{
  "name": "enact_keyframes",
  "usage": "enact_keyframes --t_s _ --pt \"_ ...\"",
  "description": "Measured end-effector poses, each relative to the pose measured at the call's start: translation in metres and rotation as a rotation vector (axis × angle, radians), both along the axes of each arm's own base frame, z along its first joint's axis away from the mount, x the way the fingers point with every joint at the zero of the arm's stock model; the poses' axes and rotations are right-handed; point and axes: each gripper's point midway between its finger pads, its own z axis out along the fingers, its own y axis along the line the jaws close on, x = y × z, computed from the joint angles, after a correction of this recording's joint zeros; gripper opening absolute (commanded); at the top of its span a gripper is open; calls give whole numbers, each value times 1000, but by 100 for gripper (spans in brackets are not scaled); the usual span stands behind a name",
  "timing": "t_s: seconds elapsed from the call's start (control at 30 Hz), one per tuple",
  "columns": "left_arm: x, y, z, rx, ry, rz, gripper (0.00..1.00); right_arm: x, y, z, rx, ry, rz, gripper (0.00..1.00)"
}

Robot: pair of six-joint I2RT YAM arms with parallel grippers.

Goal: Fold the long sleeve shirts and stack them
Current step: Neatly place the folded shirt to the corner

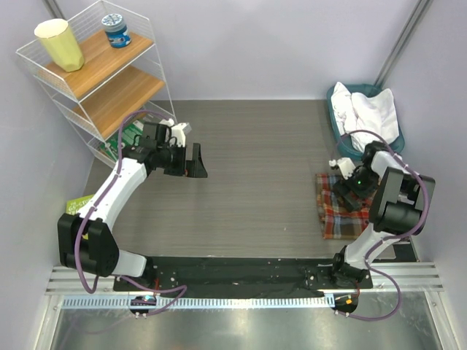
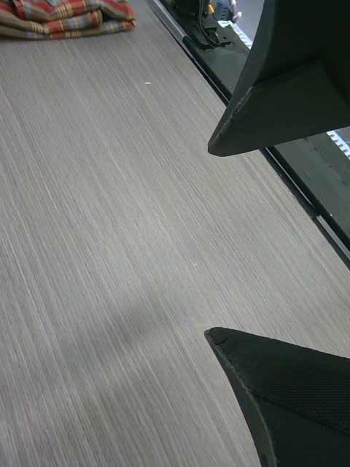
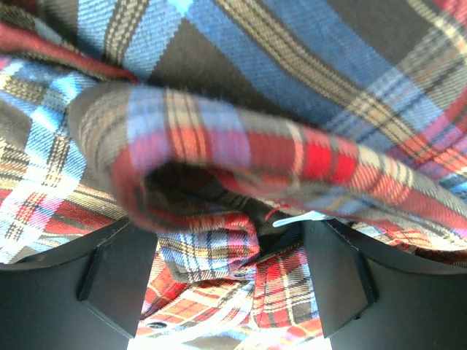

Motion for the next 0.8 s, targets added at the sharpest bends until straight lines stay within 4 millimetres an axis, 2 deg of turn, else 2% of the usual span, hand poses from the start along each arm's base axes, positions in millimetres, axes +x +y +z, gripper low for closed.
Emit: enact_keyframes --t_s 0.13,0.2,0.37,0.47,0.57,0.63,0.67,0.7,0.73,0.77,0.8 --pt "0 0 0 0 1 0 100 0 -39 0 -45 53 13 82" --pt "0 0 0 1 2 0 100 -1 -51 1 -61 68 18 82" --pt "-2 2 4 15 10 -13 100 -1 -50 13 -26 80 29 84" --pt "1 4 12 44 4 -34 100 12 -43 44 33 49 21 87" --pt "13 9 26 97 -20 -56 100 47 -33 103 70 -103 0 90" --pt "19 12 34 124 -45 -66 100 70 -18 146 89 -236 -11 93" --pt "21 14 38 141 -58 -71 100 82 -1 173 115 -319 -12 99" --pt "22 16 40 151 -64 -72 100 87 14 189 141 -365 -11 100" --pt "21 18 43 165 -71 -78 100 90 41 208 198 -411 -13 100" --pt "21 20 45 177 -74 -78 100 88 59 218 237 -429 -11 100" --pt "21 21 45 184 -75 -79 100 86 87 227 297 -446 -6 100"
